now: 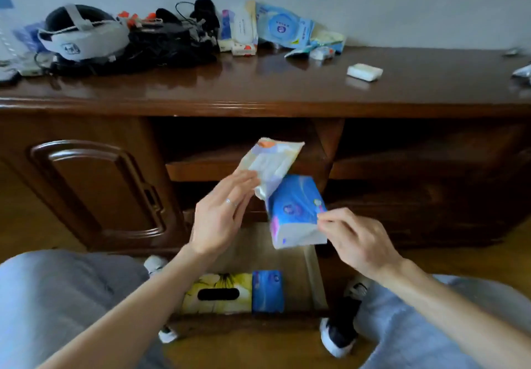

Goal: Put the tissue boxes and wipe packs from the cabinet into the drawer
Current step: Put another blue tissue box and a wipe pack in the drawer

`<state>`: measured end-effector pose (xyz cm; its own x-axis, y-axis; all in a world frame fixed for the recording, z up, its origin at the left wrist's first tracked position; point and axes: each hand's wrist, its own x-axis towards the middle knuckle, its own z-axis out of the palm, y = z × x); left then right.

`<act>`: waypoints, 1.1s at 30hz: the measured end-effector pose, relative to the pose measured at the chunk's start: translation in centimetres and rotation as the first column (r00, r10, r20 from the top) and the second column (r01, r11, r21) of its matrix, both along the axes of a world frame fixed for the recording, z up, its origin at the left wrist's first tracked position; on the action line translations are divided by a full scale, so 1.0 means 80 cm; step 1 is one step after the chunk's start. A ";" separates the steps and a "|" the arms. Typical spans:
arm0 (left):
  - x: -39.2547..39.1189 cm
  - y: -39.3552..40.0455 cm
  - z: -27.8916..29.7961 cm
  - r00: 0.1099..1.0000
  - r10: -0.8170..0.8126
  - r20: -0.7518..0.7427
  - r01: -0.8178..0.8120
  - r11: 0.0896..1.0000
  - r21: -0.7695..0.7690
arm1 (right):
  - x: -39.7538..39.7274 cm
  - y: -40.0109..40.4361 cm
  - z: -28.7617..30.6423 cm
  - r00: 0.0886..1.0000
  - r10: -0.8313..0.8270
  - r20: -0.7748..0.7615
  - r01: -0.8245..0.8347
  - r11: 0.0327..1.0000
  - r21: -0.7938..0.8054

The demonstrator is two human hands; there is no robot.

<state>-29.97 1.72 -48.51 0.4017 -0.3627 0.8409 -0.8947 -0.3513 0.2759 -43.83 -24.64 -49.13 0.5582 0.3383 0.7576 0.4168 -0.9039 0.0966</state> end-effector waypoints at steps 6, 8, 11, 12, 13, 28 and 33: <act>-0.008 0.019 -0.117 0.982 0.123 -0.141 -0.077 0.952 0.295 | 0.016 0.015 -0.102 0.788 -0.227 -0.572 0.112 0.967 -0.231; -0.001 0.025 -0.151 0.963 0.163 -0.213 -0.083 0.936 0.343 | 0.033 0.011 -0.135 0.675 -0.301 -0.674 0.100 0.942 -0.321; 0.010 0.031 -0.199 0.945 0.216 -0.245 -0.086 0.888 0.452 | 0.049 0.004 -0.183 0.520 -0.389 -0.760 0.012 0.893 -0.449; 0.014 0.034 -0.214 0.940 0.233 -0.249 -0.087 0.869 0.487 | 0.049 0.006 -0.197 0.500 -0.398 -0.769 -0.031 0.879 -0.475; 0.019 0.035 -0.227 0.934 0.253 -0.253 -0.089 0.850 0.519 | 0.049 0.010 -0.208 0.492 -0.404 -0.771 -0.077 0.862 -0.501; 0.030 0.053 -0.357 0.781 0.358 -0.512 0.050 0.781 0.622 | 0.089 -0.003 -0.278 0.267 -0.369 -0.891 -0.013 0.923 -0.386; 0.032 0.055 -0.372 0.785 0.316 -0.533 0.056 0.820 0.569 | 0.155 0.007 -0.295 -0.062 -0.472 -0.879 0.005 0.881 -0.473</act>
